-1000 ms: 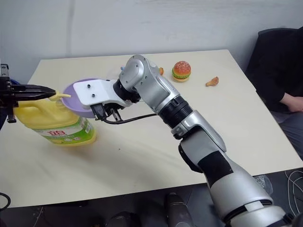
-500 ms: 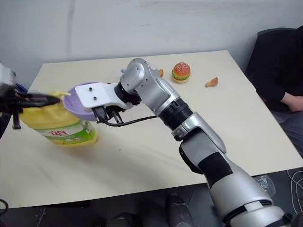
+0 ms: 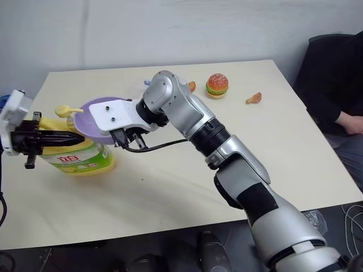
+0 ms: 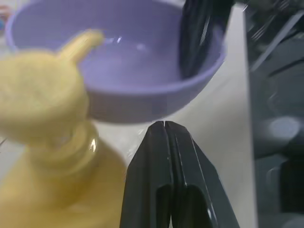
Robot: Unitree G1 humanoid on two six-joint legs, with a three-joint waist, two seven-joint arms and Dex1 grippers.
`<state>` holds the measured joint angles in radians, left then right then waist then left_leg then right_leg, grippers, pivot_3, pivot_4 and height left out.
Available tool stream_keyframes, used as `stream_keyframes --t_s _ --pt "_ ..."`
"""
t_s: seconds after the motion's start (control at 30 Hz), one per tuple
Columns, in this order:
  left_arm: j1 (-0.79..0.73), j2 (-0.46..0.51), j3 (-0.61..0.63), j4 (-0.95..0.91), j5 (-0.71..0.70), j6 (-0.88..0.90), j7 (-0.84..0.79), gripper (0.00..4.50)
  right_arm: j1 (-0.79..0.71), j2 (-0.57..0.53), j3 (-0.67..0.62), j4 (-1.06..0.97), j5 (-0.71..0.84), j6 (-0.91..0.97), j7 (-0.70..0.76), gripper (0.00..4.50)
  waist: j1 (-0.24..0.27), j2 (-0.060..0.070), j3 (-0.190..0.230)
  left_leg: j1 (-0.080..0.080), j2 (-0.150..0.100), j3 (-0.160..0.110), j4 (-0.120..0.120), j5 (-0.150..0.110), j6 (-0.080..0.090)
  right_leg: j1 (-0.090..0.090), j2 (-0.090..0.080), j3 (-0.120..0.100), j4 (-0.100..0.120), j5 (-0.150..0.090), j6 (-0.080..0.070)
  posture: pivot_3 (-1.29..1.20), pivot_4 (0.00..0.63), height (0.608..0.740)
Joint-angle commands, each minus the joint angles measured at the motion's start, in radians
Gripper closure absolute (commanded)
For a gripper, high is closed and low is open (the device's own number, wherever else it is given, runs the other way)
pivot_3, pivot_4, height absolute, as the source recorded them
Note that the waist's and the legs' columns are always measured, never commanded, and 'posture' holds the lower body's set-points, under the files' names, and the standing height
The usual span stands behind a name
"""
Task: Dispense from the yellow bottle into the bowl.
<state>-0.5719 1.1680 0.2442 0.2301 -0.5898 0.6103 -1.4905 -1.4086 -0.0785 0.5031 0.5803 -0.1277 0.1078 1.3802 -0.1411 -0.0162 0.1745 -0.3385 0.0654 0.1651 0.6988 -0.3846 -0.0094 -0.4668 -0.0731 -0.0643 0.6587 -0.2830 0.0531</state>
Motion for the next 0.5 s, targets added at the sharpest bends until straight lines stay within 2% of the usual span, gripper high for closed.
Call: stream_keyframes --t_s 0.03,0.2,0.27,0.37,0.5 --pt "-0.042 0.080 0.117 -0.054 -0.097 0.099 -0.018 4.47 -0.016 0.002 -0.008 -0.020 0.004 -0.025 -0.002 4.45 0.000 0.000 0.000 -0.001 0.000 -0.001 0.000 0.000 0.000 0.000 0.000 0.000 0.000 0.000 0.000 0.00 0.150 0.740" --pt "-0.107 0.158 0.142 0.005 -0.100 0.109 -0.023 4.47 -0.020 0.002 -0.009 0.001 -0.001 -0.046 -0.002 4.45 0.003 0.000 0.000 -0.002 -0.001 -0.002 0.000 0.000 0.000 0.000 -0.001 0.000 -0.001 0.000 0.000 0.00 0.150 0.740" --pt "-0.151 0.187 0.098 0.081 -0.028 0.021 -0.019 4.47 -0.026 0.006 -0.013 0.012 -0.002 -0.054 -0.004 4.45 0.004 -0.001 0.000 -0.002 -0.001 -0.002 0.000 0.000 0.000 0.000 -0.001 -0.001 0.000 0.000 0.000 0.00 0.150 0.740" --pt "-0.226 0.181 0.019 0.184 0.067 -0.083 0.003 4.47 -0.039 0.014 -0.020 0.032 -0.001 -0.064 -0.010 4.45 0.004 -0.001 0.000 -0.002 -0.003 -0.002 0.000 0.000 0.000 0.000 0.006 -0.004 0.000 0.000 0.000 0.00 0.150 0.740" --pt "-0.308 0.122 -0.058 0.284 0.148 -0.180 0.002 4.47 -0.047 0.018 -0.024 0.041 0.002 -0.068 -0.007 4.45 0.004 -0.001 0.000 -0.002 -0.002 0.000 0.000 0.000 0.000 -0.001 0.007 -0.004 0.000 0.000 0.000 0.00 0.150 0.740"
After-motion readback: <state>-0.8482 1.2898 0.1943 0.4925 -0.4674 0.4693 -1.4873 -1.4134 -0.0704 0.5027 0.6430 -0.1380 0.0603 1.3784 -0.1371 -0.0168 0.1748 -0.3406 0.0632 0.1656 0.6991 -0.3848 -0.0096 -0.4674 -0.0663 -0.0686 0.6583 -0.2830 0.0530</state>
